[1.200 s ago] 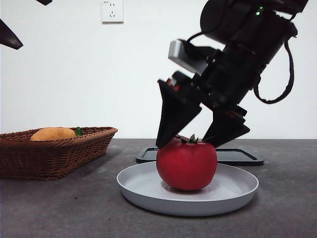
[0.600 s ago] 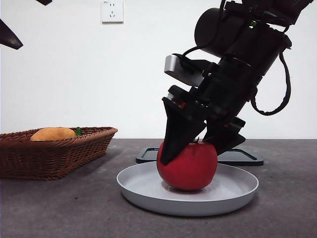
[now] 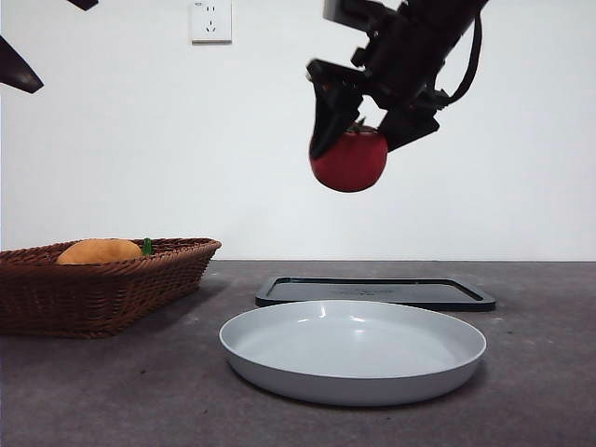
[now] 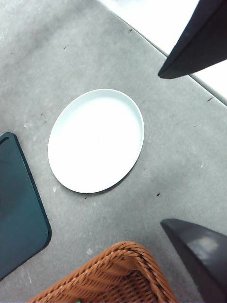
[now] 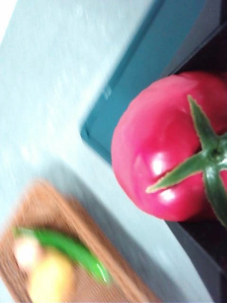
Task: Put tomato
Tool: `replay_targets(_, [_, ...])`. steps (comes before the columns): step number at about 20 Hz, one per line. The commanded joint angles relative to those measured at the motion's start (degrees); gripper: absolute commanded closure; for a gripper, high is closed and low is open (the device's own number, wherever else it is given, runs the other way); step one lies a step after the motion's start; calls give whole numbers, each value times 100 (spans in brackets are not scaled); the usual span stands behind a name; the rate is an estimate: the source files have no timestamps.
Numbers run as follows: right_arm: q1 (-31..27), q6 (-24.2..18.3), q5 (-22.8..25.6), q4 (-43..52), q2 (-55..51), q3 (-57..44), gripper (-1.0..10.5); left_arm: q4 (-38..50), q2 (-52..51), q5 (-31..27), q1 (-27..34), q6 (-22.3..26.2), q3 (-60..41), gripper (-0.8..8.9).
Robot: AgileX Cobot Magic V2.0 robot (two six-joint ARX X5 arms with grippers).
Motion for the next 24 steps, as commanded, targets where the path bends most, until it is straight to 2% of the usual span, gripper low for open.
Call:
replay_targets(1, [-192,0,-24,26,588,387,756,42,31,24,-15,9,85,350])
replay_targets(10, [-691,-7,-181,11,2295,1517,756,-37,31,24,-15,4,85,350])
replay_targets(19, [-776,-105,-232,-39,2677,1574,754,-44,31,24,-15,4,85,350])
replay_targets(22, [-774,-109,-240,-120,2677,1574,578,-46,31,24,-15,4,85,350])
replay_targets(24, [-774,-109,-306,-195,2677,1574,504,-46,31,24,-15,4,83,350])
